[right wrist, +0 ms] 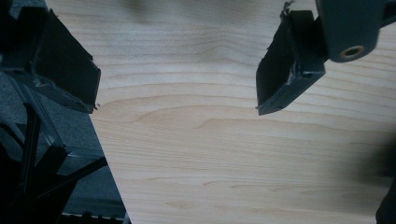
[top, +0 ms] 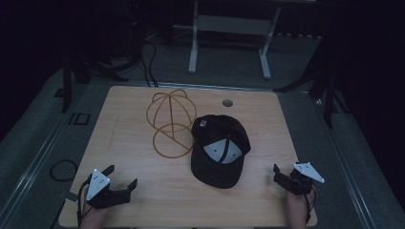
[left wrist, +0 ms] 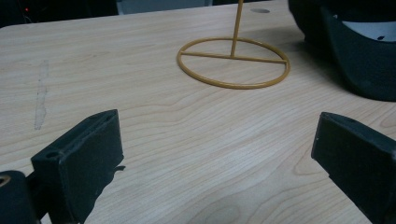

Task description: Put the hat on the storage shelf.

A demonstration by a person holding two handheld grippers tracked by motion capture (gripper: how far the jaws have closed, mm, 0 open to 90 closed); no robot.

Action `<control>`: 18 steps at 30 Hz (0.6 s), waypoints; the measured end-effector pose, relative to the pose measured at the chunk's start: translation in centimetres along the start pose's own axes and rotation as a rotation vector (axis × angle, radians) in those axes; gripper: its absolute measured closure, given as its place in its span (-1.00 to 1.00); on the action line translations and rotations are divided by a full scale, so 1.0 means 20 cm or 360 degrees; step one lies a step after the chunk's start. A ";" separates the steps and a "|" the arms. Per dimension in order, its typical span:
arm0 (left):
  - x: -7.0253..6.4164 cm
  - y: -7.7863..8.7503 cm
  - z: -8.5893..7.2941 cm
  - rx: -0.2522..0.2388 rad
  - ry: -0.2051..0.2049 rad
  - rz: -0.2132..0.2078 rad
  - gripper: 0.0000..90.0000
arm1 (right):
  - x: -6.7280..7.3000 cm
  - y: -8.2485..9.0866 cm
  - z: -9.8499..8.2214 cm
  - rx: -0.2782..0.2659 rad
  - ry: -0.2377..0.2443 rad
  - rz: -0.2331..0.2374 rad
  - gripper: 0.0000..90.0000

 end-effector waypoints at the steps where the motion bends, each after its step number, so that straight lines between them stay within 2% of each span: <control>1: 0.00 0.00 0.00 -0.0003 0.0003 -0.0004 -0.94 | 0.00 0.00 0.00 0.0000 -0.0003 0.0004 -0.70; 6: 0.00 0.00 0.00 -0.0001 0.0004 -0.0013 -0.94 | 0.01 0.00 0.00 0.0018 -0.0016 0.0035 -0.70; 7: 0.00 0.00 0.00 0.0002 0.0002 -0.0015 -0.94 | 0.01 0.01 0.00 0.0019 -0.0035 0.0080 -0.70; 11: -0.01 -0.01 0.00 0.0007 0.0006 -0.0024 -0.94 | 0.02 0.03 0.00 0.0054 -0.0048 0.0124 -0.71; 14: -0.01 -0.01 0.00 0.0010 0.0007 -0.0027 -0.94 | 0.03 0.05 0.02 0.0044 -0.0046 0.0142 -0.71; 16: 0.00 -0.01 0.00 0.0007 0.0013 -0.0029 -0.94 | 0.06 0.08 0.06 0.0032 -0.0014 0.0173 -0.73; 18: 0.00 -0.01 0.00 0.0010 0.0018 -0.0037 -0.94 | 0.09 0.11 0.11 0.0036 -0.0020 0.0182 -0.75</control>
Point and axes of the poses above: each handheld gripper's, and its own axes: y roughly backward along the jaws, z roughly out of its top, x roughly to its left, the point moved 9 cm from there along -y, roughly forward along the jaws, and after that the axes turned 15 degrees about -y, right-handed, at the moved point
